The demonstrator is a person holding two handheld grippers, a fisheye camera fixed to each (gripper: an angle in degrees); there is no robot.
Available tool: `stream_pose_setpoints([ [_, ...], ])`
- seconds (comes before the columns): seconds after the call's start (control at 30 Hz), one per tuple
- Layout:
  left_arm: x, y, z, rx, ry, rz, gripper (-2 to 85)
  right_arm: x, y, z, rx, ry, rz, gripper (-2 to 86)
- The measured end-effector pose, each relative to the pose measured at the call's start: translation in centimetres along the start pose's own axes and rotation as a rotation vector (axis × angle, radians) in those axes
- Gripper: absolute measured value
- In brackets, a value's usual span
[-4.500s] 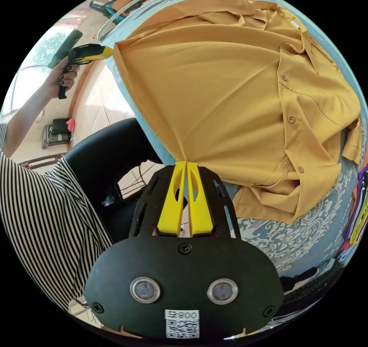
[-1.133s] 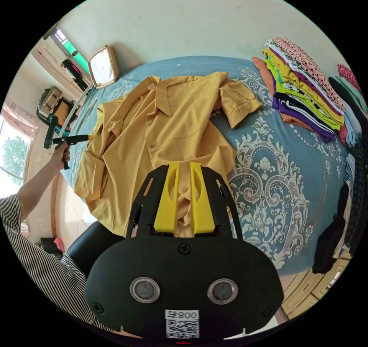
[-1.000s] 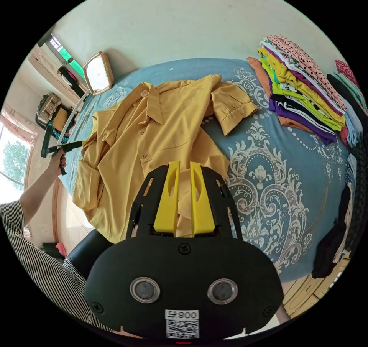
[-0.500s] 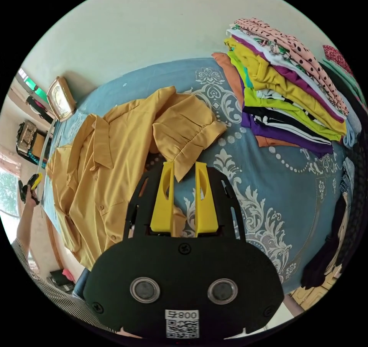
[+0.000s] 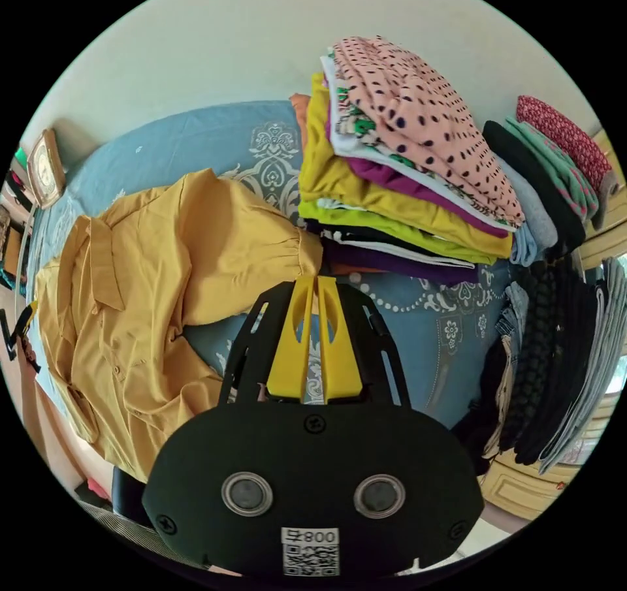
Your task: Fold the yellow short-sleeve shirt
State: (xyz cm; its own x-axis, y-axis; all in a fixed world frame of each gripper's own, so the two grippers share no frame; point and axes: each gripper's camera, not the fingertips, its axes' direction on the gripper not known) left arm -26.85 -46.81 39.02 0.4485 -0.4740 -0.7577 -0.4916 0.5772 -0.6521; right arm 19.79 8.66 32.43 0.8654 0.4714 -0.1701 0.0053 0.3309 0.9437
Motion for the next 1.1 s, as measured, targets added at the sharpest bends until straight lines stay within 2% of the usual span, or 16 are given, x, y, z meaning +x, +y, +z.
stream_pose_setpoints([
  [0.17, 4.6, -2.3, 6.1, -0.13, 0.034, 0.151, 7.7, 1.0, 0.0, 1.9, -0.03, -0.096, 0.151, 0.8],
  [0.27, 7.0, -3.3, 9.3, -0.197, -0.008, 0.232, 8.3, -1.8, 0.0, 1.1, 0.081, -0.191, 0.044, 2.6],
  [0.37, 8.3, -4.5, 11.8, -0.225, -0.042, 0.245, 8.4, -5.7, -2.1, 1.2, 0.114, -0.134, -0.076, 5.0],
  [0.5, 8.8, -6.1, 15.2, -0.277, -0.101, 0.205, 6.7, -9.1, -5.9, 3.9, 0.029, -0.046, -0.154, 6.5],
  [0.6, 8.9, -6.9, 16.2, -0.26, -0.097, 0.189, 3.8, -9.5, -7.5, 6.2, -0.037, -0.004, -0.134, 5.2],
  [0.7, 8.9, -7.5, 15.7, -0.192, -0.113, 0.17, 2.4, -8.6, -8.6, 6.3, -0.014, -0.084, -0.083, 2.7],
  [0.87, 8.4, -8.3, 15.1, -0.093, -0.088, 0.125, 1.8, -7.8, -9.3, 6.4, 0.018, -0.068, -0.013, 0.8],
  [0.97, 8.1, -8.4, 15.8, -0.094, -0.03, 0.09, 1.7, -8.1, -8.9, 6.2, 0.023, -0.131, -0.003, 1.8],
  [1.1, 8.4, -8.4, 16.0, -0.068, 0.079, 0.075, 1.6, -9.9, -6.8, 3.0, 0.134, -0.239, -0.067, 4.9],
])
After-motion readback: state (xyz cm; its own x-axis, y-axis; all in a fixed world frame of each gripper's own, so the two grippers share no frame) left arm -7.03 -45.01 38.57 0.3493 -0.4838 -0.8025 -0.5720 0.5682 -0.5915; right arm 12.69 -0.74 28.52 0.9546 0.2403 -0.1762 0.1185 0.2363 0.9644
